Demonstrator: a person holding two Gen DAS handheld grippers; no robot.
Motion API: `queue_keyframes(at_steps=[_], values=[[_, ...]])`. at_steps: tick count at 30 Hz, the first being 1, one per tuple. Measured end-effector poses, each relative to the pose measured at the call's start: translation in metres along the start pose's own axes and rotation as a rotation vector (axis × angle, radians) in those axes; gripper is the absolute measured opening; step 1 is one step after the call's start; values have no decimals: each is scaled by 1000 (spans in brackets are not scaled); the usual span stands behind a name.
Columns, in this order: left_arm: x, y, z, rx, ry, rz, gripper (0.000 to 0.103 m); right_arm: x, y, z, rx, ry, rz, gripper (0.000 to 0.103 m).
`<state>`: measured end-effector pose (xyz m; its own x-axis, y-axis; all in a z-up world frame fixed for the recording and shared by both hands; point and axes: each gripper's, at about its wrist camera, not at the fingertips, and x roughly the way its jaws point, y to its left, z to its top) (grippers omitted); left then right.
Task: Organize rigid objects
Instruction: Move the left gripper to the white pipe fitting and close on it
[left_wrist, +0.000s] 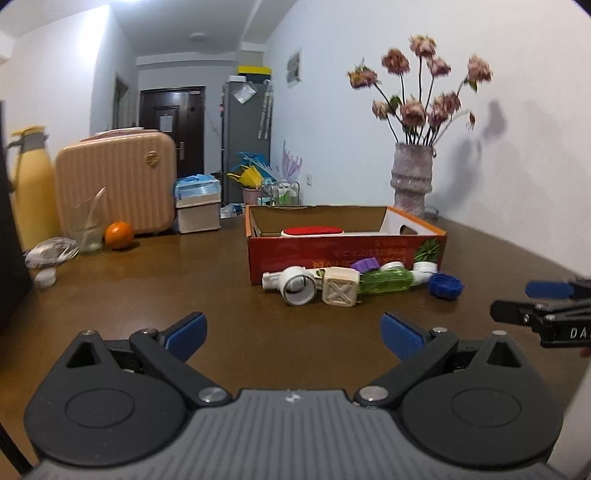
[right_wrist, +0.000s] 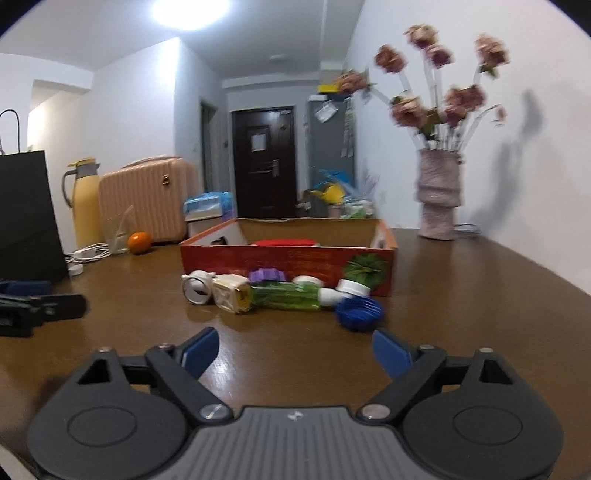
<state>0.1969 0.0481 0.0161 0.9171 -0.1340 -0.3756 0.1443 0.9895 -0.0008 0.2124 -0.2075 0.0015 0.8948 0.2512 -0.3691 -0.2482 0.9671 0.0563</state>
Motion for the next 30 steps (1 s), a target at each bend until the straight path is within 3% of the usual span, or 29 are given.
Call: queue_keyframes(at_steps=[3,5,9,12,15,22,24,30], values=[[38,5,16,67,22,-29,80,33,8,17,-47,11,30,84],[69,8,24,90,39,-37,77,56,13,28,-72,23,53,81],[129,10,31,150,109,-17,59,105,24,46,-140,79,114,68],[156,11,33,175,136,-45,50,137,31,55,-196,121,152,52],[170,13,30,186,149,-90,44,161,39,60,-230,166,222,47],[177,8,26,219,163,-136,36,187,49,62,-269,183,260,45],[177,7,26,229,162,-138,24,189,52,62,-283,188,265,43],[164,6,27,239,162,-104,23,195,57,61,-291,209,286,37]])
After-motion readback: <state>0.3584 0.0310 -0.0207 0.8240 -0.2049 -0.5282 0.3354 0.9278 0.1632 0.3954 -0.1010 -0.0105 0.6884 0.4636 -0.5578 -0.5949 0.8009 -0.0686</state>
